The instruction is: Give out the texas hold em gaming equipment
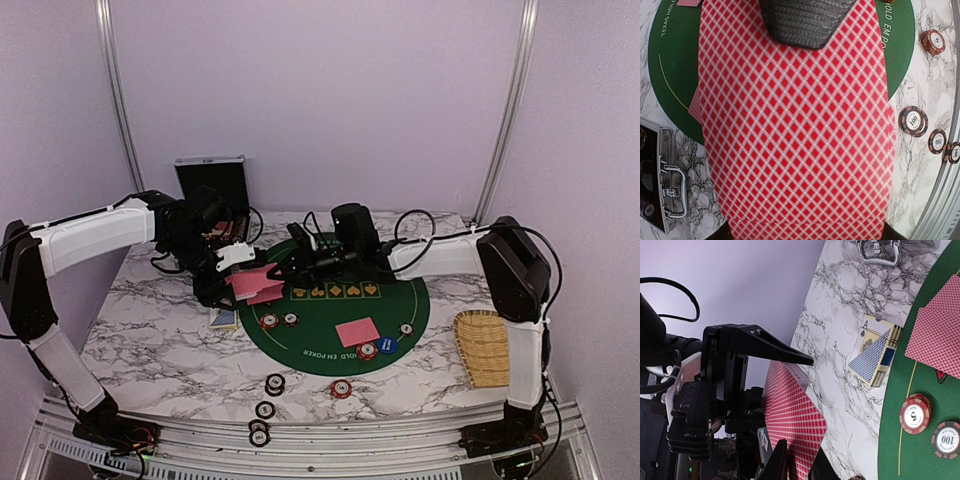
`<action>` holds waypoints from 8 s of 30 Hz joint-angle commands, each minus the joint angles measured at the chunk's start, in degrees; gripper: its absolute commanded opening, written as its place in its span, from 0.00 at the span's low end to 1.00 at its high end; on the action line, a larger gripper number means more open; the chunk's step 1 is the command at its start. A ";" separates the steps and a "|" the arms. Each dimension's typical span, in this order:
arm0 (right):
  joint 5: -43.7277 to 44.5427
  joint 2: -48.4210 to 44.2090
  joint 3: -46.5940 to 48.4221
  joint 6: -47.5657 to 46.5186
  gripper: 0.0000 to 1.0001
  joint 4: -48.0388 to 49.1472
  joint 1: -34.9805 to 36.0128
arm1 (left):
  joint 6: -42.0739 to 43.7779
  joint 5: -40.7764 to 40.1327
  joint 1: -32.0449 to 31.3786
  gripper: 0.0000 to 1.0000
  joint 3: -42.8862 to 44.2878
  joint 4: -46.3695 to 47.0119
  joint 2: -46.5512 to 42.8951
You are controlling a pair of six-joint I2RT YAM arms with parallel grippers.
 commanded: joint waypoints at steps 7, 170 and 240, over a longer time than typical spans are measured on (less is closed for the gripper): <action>0.17 -3.73 -1.47 -3.01 0.09 -3.25 -1.19 | 0.14 0.94 -0.01 0.00 0.14 -0.36 -0.59; 81.05 16.61 29.61 -55.17 0.00 -60.38 13.59 | 0.11 -0.90 0.43 0.00 -3.58 -4.84 -6.90; -2.83 9.12 9.52 7.77 0.82 8.00 7.31 | -0.42 0.88 -0.11 0.00 -0.68 -3.00 -4.61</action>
